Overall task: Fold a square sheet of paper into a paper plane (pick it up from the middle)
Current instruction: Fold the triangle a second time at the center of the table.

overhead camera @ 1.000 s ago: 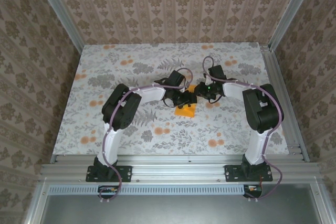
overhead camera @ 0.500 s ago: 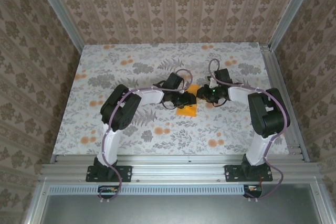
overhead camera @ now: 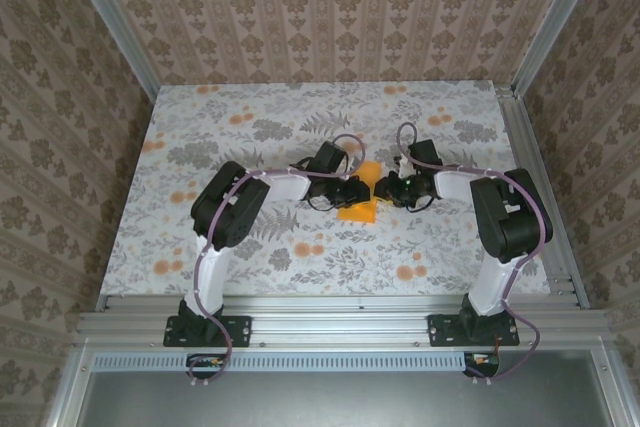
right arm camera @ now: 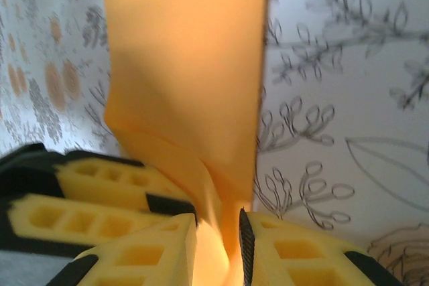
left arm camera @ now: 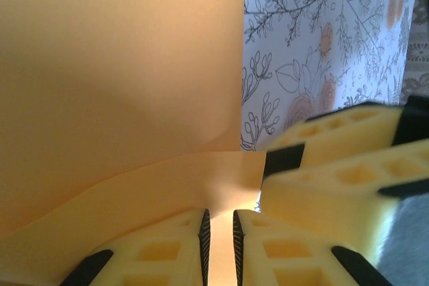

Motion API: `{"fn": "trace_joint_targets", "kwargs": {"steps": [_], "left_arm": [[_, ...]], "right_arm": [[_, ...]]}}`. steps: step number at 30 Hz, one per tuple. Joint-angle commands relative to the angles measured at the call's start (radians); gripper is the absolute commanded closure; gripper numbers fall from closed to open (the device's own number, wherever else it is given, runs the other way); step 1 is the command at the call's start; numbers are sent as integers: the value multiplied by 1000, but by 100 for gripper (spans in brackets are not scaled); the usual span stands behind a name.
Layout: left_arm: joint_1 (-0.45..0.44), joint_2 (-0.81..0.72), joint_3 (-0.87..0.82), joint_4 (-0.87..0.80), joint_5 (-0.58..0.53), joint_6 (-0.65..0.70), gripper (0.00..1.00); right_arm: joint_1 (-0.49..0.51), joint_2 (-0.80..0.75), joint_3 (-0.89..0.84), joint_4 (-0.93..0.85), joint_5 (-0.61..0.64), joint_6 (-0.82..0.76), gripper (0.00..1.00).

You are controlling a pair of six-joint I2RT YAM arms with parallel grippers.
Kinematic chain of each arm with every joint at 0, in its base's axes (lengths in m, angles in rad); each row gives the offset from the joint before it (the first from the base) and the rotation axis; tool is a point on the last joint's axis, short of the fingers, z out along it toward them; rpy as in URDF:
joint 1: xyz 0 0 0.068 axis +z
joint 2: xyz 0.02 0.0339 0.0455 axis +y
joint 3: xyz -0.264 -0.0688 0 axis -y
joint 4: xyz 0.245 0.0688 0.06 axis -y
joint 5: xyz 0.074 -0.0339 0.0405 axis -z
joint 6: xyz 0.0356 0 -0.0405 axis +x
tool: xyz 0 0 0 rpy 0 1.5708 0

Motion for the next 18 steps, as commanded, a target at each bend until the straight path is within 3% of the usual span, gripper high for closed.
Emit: {"fn": "trace_joint_targets", "kwargs": {"steps": [1, 18], "left_arm": [[9, -33, -17, 1, -25, 18, 80], [13, -36, -16, -9, 1, 34, 81]], "right_arm": [[7, -15, -21, -39, -27, -17, 72], [3, 9, 39, 18, -42, 14, 74]]}}
